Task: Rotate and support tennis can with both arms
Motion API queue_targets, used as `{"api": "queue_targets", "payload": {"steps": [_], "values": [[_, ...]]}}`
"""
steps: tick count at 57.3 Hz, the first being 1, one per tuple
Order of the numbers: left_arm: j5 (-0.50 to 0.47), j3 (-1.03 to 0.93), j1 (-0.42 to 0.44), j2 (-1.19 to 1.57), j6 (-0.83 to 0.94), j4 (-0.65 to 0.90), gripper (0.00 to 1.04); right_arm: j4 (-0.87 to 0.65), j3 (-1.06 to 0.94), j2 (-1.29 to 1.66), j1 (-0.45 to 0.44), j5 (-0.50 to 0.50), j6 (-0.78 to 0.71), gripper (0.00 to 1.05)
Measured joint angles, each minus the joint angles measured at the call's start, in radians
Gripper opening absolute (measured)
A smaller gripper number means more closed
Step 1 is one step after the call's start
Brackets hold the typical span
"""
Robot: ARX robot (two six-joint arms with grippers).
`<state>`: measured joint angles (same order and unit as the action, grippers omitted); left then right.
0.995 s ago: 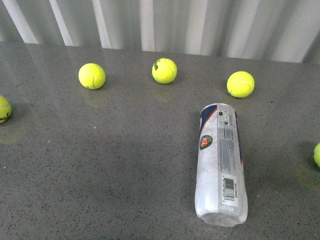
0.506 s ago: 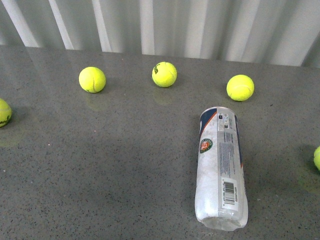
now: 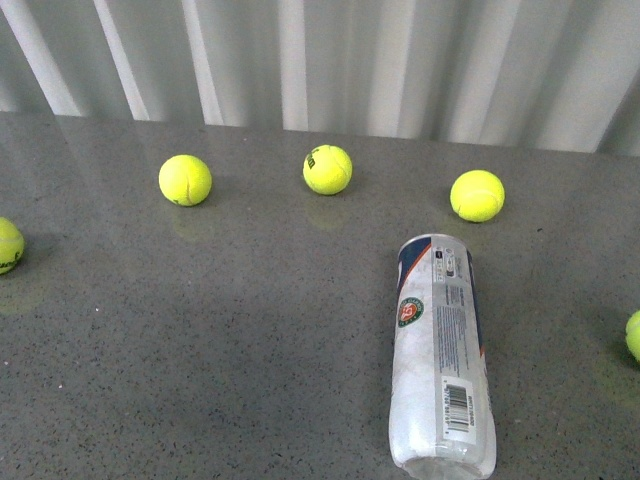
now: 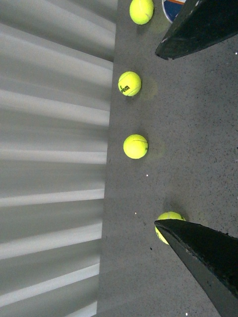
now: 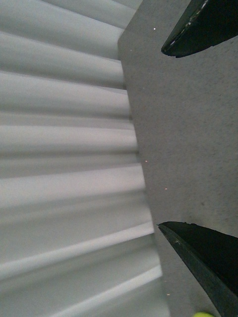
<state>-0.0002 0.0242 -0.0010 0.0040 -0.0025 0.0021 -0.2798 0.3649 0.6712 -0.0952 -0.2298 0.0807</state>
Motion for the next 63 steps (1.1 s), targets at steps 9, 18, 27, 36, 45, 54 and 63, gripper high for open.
{"api": "queue_targets", "payload": {"steps": [9, 18, 27, 36, 45, 54, 63], "values": [[0.0, 0.0, 0.0, -0.001, 0.0, 0.0, 0.98, 0.277, 0.518, 0.73, 0.015, 0.204, 0.123, 0.98], [0.0, 0.0, 0.0, -0.001, 0.0, 0.0, 0.98, 0.479, 0.697, 1.004, 0.119, 0.306, 0.124, 0.98], [0.0, 0.0, 0.0, -0.001, 0.0, 0.0, 0.98, 0.489, 0.666, 1.114, 0.243, 0.361, 0.107, 0.98], [0.0, 0.0, 0.0, -0.001, 0.0, 0.0, 0.98, 0.435, 0.608, 1.17, 0.32, 0.385, 0.107, 0.98], [0.0, 0.0, 0.0, 0.0, 0.0, 0.0, 0.98, 0.401, 0.589, 1.22, 0.36, 0.398, 0.113, 0.98], [0.0, 0.0, 0.0, -0.001, 0.0, 0.0, 0.98, 0.378, 0.598, 1.285, 0.375, 0.407, 0.123, 0.98], [0.0, 0.0, 0.0, 0.0, 0.0, 0.0, 0.98, 0.357, 0.616, 1.347, 0.388, 0.409, 0.142, 0.98]]}}
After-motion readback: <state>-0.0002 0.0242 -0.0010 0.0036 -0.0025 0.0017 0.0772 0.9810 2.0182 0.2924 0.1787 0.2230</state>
